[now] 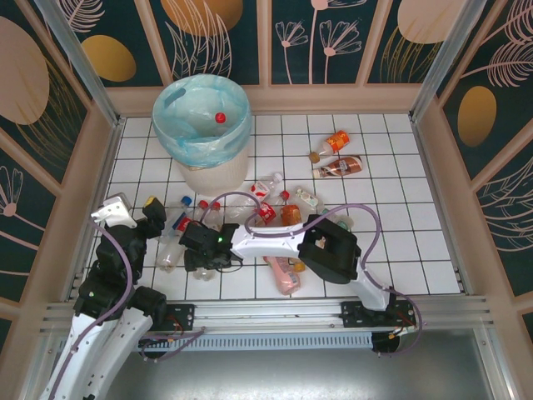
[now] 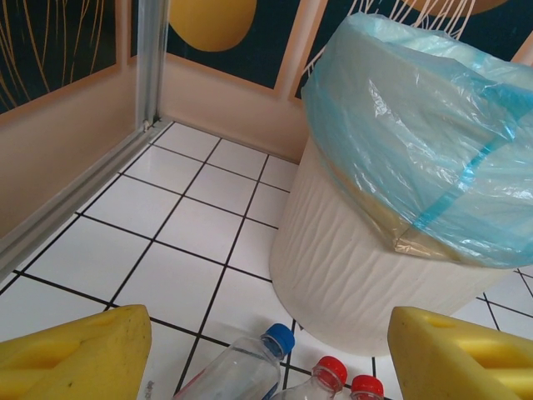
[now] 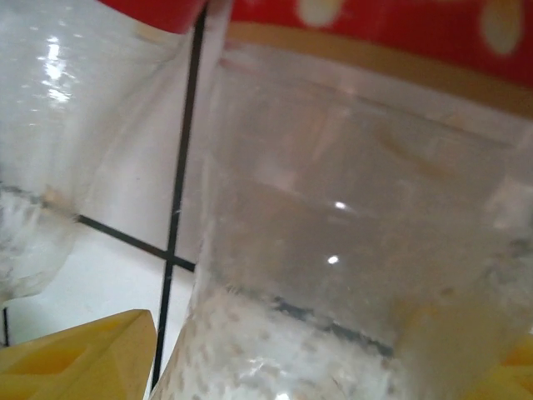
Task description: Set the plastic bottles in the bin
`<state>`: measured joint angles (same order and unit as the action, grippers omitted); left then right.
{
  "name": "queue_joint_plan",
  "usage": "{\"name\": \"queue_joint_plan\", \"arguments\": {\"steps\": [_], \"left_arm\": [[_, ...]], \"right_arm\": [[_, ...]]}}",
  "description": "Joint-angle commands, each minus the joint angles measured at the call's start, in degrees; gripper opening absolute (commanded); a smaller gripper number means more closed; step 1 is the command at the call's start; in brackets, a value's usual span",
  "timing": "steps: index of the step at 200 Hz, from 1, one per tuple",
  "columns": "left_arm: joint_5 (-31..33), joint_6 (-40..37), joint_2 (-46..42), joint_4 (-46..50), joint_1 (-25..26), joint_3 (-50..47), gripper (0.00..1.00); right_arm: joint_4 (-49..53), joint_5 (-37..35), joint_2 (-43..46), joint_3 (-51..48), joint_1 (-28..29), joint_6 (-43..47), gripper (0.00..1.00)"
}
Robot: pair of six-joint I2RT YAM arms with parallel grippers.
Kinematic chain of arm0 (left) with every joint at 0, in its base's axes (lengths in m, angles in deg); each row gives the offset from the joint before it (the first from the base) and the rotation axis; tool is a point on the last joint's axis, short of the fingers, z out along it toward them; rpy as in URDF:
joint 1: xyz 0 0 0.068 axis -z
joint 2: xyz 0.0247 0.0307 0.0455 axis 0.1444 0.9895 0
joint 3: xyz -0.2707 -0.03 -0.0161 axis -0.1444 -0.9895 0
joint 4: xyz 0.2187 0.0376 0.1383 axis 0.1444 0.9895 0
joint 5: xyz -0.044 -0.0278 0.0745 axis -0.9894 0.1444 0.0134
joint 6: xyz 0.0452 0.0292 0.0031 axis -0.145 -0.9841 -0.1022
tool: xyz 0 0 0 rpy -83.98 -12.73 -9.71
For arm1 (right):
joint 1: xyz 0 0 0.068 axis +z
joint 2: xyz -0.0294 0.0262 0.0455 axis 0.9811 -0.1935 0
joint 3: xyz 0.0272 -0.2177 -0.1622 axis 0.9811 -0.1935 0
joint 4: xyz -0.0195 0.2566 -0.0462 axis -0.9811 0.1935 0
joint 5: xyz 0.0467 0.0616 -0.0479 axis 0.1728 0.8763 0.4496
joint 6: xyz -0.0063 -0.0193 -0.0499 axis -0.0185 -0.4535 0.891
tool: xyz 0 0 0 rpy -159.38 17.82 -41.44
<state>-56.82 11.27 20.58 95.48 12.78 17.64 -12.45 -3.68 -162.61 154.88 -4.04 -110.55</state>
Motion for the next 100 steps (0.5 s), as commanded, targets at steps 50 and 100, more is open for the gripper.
{"name": "queue_joint_plan", "arguments": {"steps": [50,100], "left_arm": [[0.57,-1.37,-0.40,-1.79,0.11,-0.51,0.75],[0.29,-1.53,0.39,-1.74,0.12,-0.08,0.75]], "right_arm": [[2.50,1.37,-1.31,0.78,-0.29,-1.56,0.64],[3.34,-0.92,2.67,0.10,1.30,-1.56,0.58]]}}
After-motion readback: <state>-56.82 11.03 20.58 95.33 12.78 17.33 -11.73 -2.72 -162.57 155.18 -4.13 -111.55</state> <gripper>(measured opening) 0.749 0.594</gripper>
